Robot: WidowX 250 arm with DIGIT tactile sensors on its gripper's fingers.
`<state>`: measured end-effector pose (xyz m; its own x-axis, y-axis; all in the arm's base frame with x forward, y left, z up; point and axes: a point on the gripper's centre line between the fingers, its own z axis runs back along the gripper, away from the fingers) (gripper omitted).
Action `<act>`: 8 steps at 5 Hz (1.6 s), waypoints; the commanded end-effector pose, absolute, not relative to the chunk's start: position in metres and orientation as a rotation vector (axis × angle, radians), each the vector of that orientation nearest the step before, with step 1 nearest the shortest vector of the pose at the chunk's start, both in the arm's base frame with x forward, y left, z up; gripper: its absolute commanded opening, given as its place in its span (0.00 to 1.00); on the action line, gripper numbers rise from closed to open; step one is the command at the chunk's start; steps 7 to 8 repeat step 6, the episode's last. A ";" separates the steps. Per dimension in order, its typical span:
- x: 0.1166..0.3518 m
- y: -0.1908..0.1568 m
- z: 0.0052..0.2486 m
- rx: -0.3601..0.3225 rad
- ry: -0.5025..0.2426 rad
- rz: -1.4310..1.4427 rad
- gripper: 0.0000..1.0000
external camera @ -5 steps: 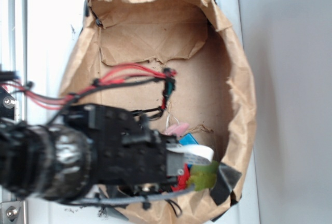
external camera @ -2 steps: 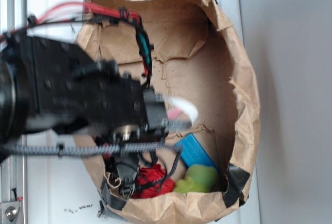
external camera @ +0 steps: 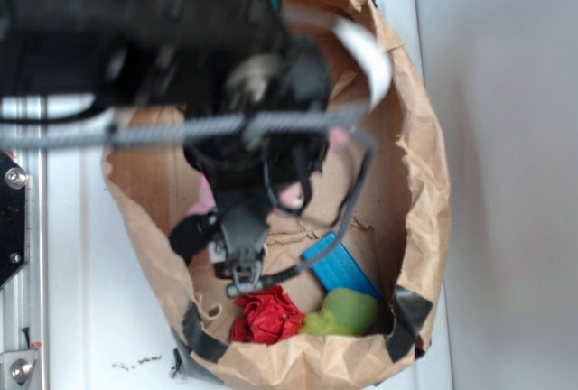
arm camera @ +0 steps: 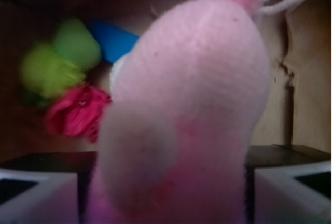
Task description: Grab the pink bunny.
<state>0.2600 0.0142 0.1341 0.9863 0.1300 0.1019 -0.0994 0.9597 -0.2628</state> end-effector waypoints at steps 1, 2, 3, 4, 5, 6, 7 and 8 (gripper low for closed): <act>0.267 0.025 0.159 -0.152 -0.195 0.056 0.00; 0.269 0.016 0.161 -0.095 -0.279 0.046 0.00; 0.272 0.011 0.162 -0.107 -0.280 0.053 0.00; 0.265 0.004 0.168 -0.134 -0.251 0.038 0.00; 0.258 -0.002 0.167 -0.123 -0.248 0.031 0.00; 0.251 -0.006 0.164 -0.097 -0.270 0.026 0.00; 0.251 -0.006 0.164 -0.097 -0.270 0.026 0.00; 0.251 -0.006 0.164 -0.097 -0.270 0.026 0.00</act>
